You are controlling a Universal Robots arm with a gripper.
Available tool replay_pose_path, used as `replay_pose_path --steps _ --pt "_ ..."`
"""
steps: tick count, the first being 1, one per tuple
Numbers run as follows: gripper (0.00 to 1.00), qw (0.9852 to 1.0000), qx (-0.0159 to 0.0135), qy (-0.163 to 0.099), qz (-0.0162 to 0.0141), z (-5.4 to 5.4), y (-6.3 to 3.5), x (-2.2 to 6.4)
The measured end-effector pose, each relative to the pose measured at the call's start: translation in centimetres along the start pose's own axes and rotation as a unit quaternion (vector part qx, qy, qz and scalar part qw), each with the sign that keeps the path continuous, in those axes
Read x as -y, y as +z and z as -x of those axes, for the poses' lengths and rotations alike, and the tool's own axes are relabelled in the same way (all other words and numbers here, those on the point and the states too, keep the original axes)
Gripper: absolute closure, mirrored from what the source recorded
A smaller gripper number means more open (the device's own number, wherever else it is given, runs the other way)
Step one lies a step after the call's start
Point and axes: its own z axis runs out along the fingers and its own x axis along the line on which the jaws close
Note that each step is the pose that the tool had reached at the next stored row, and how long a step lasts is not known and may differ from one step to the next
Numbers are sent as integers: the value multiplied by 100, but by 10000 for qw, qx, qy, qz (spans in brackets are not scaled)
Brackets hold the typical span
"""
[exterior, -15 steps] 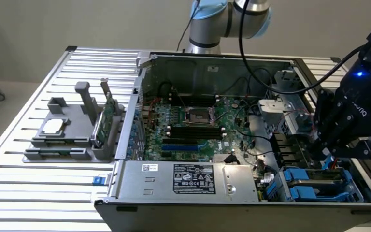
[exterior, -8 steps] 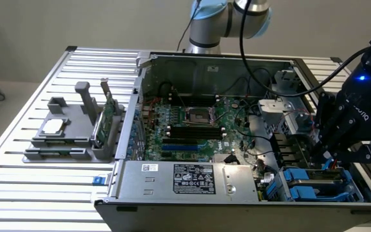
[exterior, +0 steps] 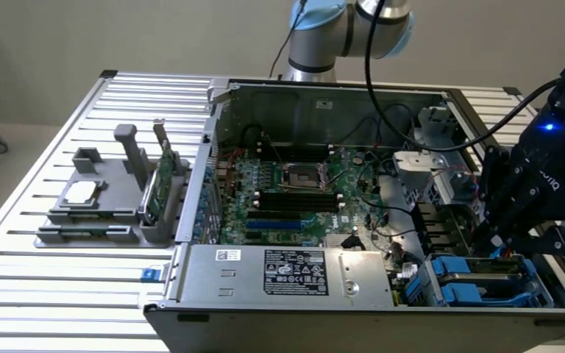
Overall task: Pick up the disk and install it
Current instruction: 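Insert the first disk wire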
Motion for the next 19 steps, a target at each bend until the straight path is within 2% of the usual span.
replay_pose_path --steps 19 --pt "84 10000 -21 -2 -45 48 75 -55"
